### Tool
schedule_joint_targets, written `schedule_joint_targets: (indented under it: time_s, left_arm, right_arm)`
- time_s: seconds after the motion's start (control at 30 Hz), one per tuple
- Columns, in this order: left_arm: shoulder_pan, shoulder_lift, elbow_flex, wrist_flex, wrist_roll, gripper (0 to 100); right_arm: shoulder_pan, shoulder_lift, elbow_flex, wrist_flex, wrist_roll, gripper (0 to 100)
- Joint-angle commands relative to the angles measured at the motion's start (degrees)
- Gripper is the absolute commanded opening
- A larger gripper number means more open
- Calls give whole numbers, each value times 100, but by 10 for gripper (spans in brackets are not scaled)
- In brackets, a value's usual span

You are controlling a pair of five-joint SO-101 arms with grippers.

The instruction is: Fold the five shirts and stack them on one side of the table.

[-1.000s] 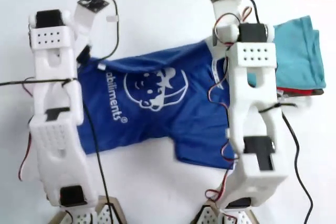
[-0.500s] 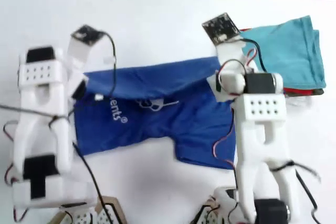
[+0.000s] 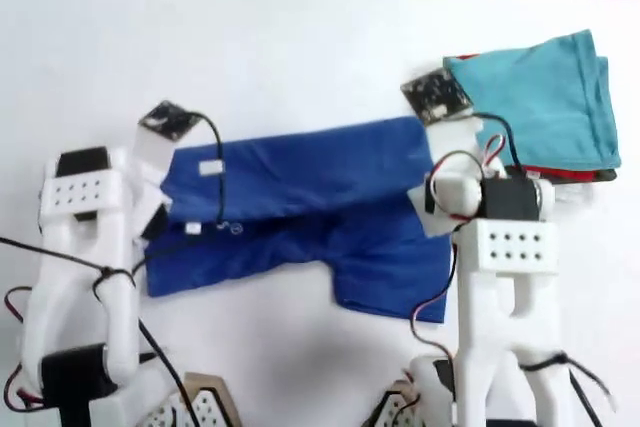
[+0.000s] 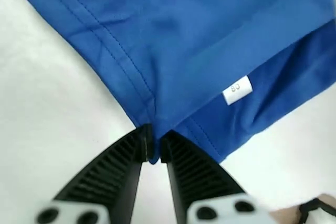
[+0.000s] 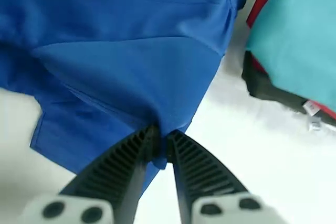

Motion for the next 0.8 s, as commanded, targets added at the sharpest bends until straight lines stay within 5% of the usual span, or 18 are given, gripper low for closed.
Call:
schedule_joint_targets:
  time_s: [0.0,0.77]
  left_arm:
    - [-62,-229,163,-70,-185,26]
    - [-35,-1284,945,132,-202,26]
  right_arm:
    - [48,-514,369,13,53,20]
    - [75,-1877,1354,532,264,20]
